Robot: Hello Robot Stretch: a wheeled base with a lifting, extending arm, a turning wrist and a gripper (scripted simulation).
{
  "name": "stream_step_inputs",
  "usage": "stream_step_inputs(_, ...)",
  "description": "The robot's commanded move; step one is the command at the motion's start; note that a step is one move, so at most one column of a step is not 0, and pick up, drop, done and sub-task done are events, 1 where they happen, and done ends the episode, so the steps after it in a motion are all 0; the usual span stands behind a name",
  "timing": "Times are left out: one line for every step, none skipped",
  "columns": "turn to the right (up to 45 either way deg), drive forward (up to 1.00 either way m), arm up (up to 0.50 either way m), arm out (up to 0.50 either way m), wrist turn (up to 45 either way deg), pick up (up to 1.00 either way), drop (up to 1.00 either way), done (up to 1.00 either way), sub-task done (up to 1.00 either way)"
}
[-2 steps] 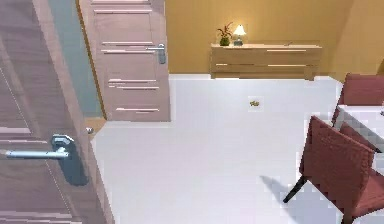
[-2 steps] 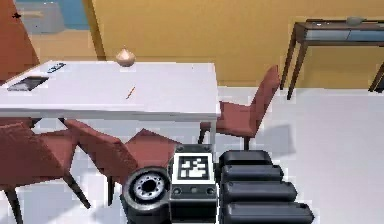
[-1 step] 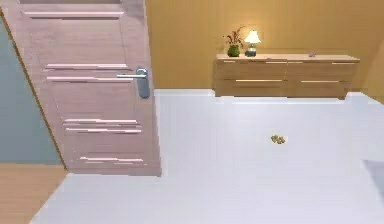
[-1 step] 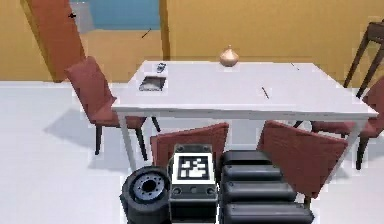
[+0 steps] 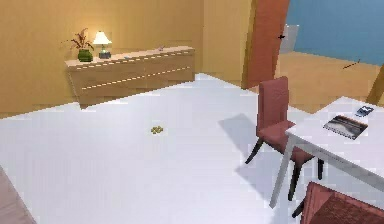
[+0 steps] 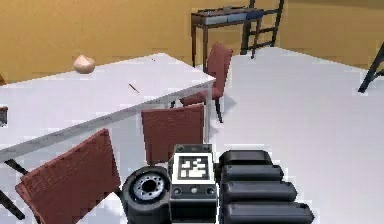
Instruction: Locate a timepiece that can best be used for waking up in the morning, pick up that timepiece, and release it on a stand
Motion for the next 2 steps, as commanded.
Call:
stream_step_inputs(0.0, 0.05, 0.0, 0.0, 0.0, 0.0, 0.0, 0.0, 0.0)
stream_step_inputs(-45.0, 0.0, 0.0, 0.0, 0.0, 0.0, 0.0, 0.0, 0.0)
